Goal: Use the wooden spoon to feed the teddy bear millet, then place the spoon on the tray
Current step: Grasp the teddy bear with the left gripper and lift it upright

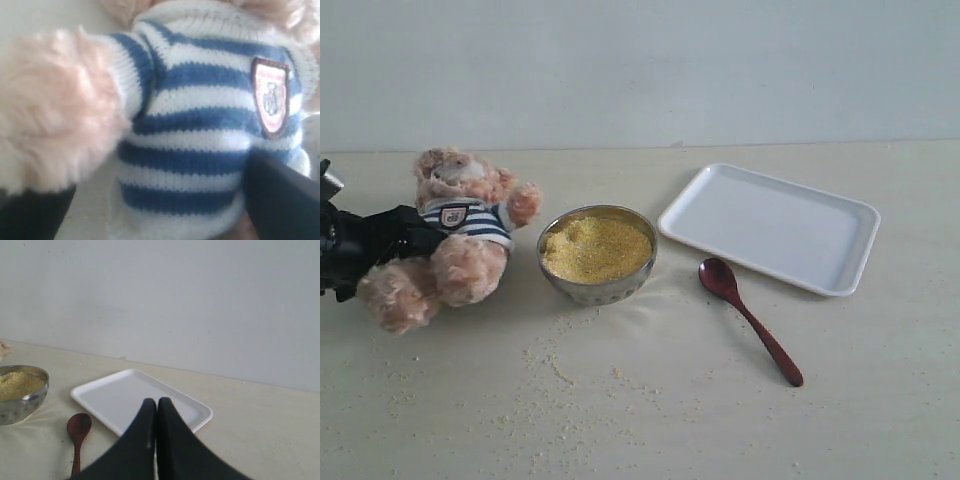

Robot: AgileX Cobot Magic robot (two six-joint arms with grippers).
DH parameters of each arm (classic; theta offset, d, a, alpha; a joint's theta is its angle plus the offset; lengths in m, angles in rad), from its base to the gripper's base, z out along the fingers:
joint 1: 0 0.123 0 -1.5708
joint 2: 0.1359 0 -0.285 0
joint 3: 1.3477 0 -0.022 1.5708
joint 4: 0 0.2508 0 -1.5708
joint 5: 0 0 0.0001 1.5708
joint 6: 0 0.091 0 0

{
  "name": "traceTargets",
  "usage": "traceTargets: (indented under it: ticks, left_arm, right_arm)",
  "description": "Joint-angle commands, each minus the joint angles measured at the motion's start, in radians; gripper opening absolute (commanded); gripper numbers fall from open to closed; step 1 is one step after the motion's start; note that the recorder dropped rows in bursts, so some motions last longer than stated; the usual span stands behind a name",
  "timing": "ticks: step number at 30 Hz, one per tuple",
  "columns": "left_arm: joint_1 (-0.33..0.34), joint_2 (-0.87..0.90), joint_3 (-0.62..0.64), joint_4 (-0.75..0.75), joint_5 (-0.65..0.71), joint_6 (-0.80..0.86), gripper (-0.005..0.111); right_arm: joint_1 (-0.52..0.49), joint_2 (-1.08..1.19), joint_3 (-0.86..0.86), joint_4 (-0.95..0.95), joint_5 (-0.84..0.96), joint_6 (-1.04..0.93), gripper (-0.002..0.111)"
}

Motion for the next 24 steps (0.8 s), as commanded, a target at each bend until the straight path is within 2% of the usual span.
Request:
traceTargets:
  ticks: [1, 5, 7, 9, 10, 12, 16, 19, 20, 21, 24]
  left_arm:
    - [-0.028, 0.06, -0.002, -0.144, 0.019, 0.117, 0.081]
    - [-0.052, 0.097, -0.002, -0.202, 0.017, 0.16, 0.08]
    - [-0.055, 0.102, -0.002, -0.215, 0.009, 0.163, 0.072]
    - [-0.055, 0.102, -0.002, -0.215, 0.009, 0.159, 0.055]
    - [-0.054, 0.092, -0.002, -0.215, 0.011, 0.155, 0.03]
    - [-0.052, 0.074, -0.002, -0.215, 0.011, 0.155, 0.008]
    - [-0.02, -0.025, -0.002, -0.153, 0.023, 0.138, 0.005]
    - [0.007, -0.11, -0.002, -0.022, 0.028, 0.034, 0.005]
    - [0.027, -0.166, 0.002, 0.093, 0.066, -0.051, 0.005]
    - [0.044, -0.209, 0.023, 0.128, 0.143, -0.079, 0.005]
    - [0.097, -0.299, 0.12, 0.129, 0.284, -0.073, 0.005]
  right_arm:
    - [-0.005, -0.006, 0.0, -0.002, -0.011, 0.002, 0.0]
    - [-0.005, -0.006, 0.0, -0.002, -0.011, 0.002, 0.0]
    - [-0.005, -0.006, 0.0, -0.002, -0.011, 0.002, 0.0]
    - [-0.005, -0.006, 0.0, -0.002, -0.011, 0.002, 0.0]
    - [-0.005, -0.006, 0.0, -0.002, -0.011, 0.002, 0.0]
    - [-0.005, -0.006, 0.0, -0.002, -0.011, 0.002, 0.0]
    - [-0.005, -0.006, 0.0, -0.002, -0.011, 0.002, 0.0]
    - [-0.005, -0.006, 0.0, -0.002, -0.011, 0.002, 0.0]
    - [-0.005, -0.006, 0.0, -0.002, -0.011, 0.002, 0.0]
    - [-0.005, -0.006, 0.0, -0.002, -0.011, 0.002, 0.0]
    - [-0.005, -0.006, 0.0, -0.002, -0.011, 0.002, 0.0]
